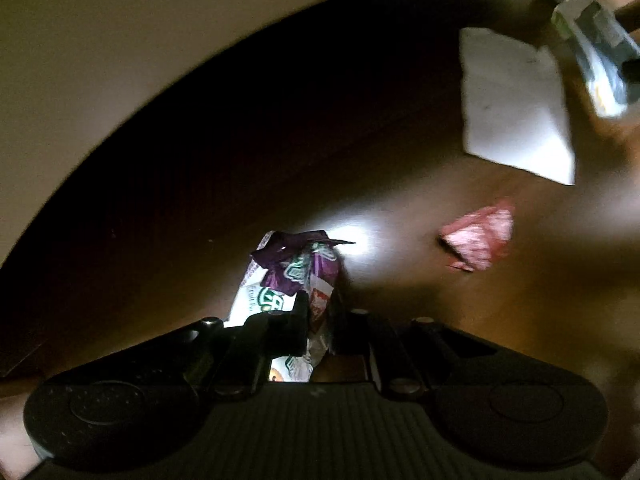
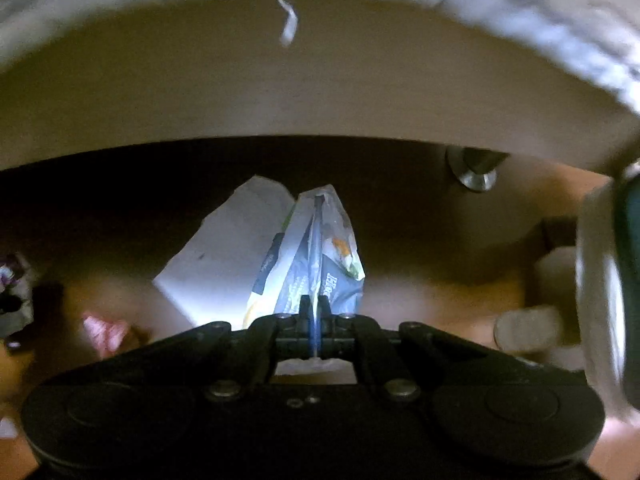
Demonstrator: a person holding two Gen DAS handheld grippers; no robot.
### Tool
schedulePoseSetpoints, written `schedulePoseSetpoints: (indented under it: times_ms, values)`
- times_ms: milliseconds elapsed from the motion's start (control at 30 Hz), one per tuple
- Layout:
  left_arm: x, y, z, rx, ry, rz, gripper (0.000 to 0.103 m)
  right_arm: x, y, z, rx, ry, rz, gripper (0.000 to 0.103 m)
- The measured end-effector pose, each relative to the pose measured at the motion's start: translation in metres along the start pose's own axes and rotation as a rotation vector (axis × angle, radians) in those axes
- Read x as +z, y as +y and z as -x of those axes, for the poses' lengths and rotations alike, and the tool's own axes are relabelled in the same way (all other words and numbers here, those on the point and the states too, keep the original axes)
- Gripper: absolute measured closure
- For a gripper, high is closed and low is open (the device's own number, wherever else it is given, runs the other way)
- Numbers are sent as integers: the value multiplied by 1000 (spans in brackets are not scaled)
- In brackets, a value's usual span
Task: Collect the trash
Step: 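Grasp clear plastic bag with right tool while left tool grasps purple snack wrapper, then lift plastic bag and purple wrapper out from under the bed to the bin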
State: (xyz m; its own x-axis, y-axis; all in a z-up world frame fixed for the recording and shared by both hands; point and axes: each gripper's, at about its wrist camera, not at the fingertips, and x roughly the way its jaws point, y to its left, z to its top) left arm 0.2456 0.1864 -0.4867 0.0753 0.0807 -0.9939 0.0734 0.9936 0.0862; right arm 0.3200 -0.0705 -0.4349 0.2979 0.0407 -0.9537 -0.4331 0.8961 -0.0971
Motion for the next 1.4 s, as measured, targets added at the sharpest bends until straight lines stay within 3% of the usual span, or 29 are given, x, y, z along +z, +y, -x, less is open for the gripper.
schedulePoseSetpoints:
  times_ms: [300,600,800,1067,1400]
  values:
    - [10,-28,98,-92,-102,-144,95,-11,-2,99,63,-35,-32,102]
    - [34,-57,237,-127,-278,-156,95,-21,-27,217,93,-204,-68,102]
    - [33,-82,325,-104,-402,-128,95,-27,-65,293,87,-342,-117,102]
    - [40,-126,421,-146,-523,-46,95,-47,-125,372,95,-478,-222,102]
    - [71,-222,498,-204,-636,-61,95,-73,-200,424,90,-593,-342,102]
